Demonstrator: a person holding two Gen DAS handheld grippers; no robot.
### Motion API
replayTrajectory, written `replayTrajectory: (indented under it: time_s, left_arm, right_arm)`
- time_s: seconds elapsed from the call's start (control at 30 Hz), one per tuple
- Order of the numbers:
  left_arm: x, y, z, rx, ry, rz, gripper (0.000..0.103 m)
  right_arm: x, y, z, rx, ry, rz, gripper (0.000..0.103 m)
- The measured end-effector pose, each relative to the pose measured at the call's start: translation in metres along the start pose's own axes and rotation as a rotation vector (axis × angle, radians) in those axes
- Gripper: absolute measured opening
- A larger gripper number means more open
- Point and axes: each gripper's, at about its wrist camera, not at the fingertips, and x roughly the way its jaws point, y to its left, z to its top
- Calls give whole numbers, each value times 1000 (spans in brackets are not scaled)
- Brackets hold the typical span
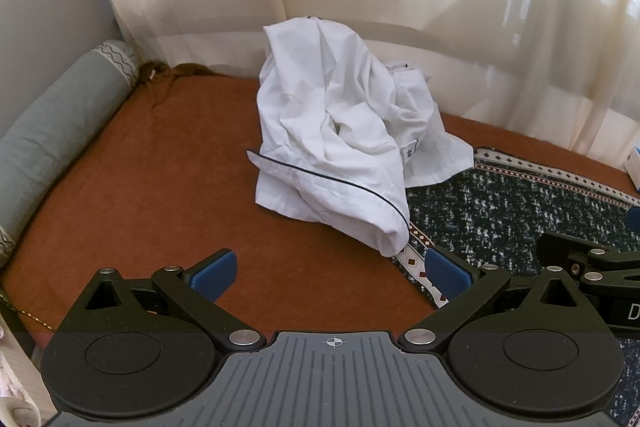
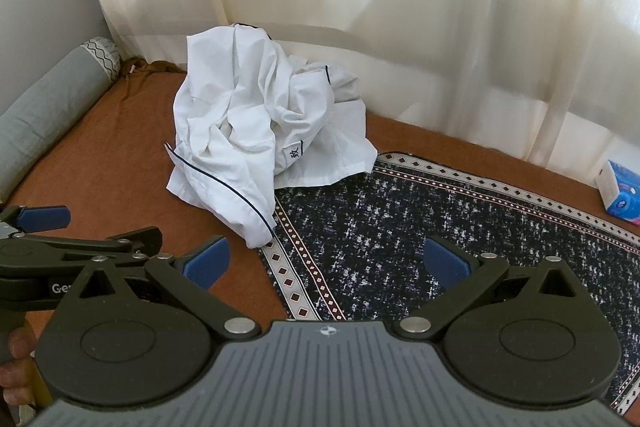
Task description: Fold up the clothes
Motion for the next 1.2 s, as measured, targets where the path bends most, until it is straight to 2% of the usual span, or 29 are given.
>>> replayTrajectory:
  time_s: [0.93, 1.2]
  left_arm:
    - [16, 4, 7, -5, 26, -7, 103]
    - [35, 10, 8, -25, 30, -50, 103]
  right_arm:
    - [16, -2, 3, 18, 28, 13, 103]
    - [33, -2, 10, 22, 49, 16, 103]
